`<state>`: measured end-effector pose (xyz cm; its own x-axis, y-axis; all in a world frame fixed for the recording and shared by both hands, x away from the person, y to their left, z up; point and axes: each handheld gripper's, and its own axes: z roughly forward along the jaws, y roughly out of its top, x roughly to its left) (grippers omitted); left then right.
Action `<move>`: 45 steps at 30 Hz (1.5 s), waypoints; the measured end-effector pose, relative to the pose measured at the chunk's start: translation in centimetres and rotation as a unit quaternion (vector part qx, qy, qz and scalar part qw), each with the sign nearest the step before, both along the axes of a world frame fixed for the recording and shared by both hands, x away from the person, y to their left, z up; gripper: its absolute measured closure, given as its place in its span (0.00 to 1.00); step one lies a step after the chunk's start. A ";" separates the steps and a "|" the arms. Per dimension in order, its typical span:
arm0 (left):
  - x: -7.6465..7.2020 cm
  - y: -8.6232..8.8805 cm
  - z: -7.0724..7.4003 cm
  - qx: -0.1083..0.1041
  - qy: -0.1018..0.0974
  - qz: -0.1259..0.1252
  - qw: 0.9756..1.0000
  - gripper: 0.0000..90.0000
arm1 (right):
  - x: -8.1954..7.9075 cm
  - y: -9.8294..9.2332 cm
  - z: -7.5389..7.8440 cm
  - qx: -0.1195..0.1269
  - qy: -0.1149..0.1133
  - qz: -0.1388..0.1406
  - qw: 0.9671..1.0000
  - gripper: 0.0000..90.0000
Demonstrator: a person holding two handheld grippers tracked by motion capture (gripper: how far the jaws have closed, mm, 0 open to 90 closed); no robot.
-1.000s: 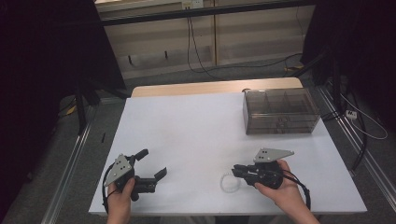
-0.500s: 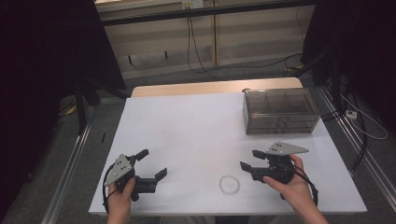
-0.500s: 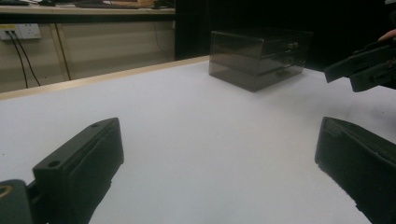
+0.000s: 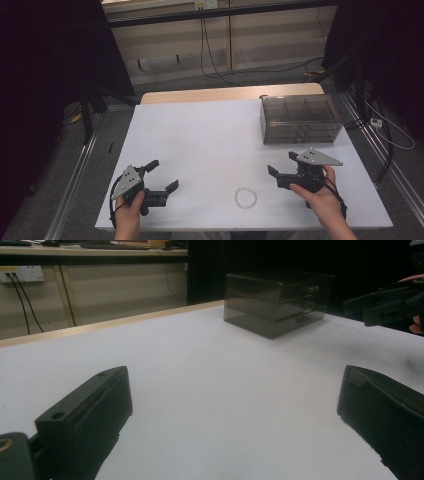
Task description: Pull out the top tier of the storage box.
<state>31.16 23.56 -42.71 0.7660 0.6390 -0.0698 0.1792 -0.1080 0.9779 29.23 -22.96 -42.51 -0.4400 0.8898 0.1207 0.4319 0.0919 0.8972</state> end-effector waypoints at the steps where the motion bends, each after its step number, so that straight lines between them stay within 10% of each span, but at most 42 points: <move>1: 0.0 0.0 0.0 0.002 -0.002 -0.001 1.000 0.02 | 0.1 -0.2 0.0 0.002 -0.002 -0.007 1.000 0.13; 45: -0.1 0.0 0.2 -0.002 -0.001 -0.004 1.000 0.02 | 3.1 -3.2 0.6 -0.018 -0.044 -0.126 0.991 0.14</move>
<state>31.08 23.55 -42.55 0.7708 0.6331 -0.0706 0.1768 -0.1062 0.9785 32.30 -26.18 -41.90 -0.2111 0.9757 0.0588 0.3663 0.0232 0.9302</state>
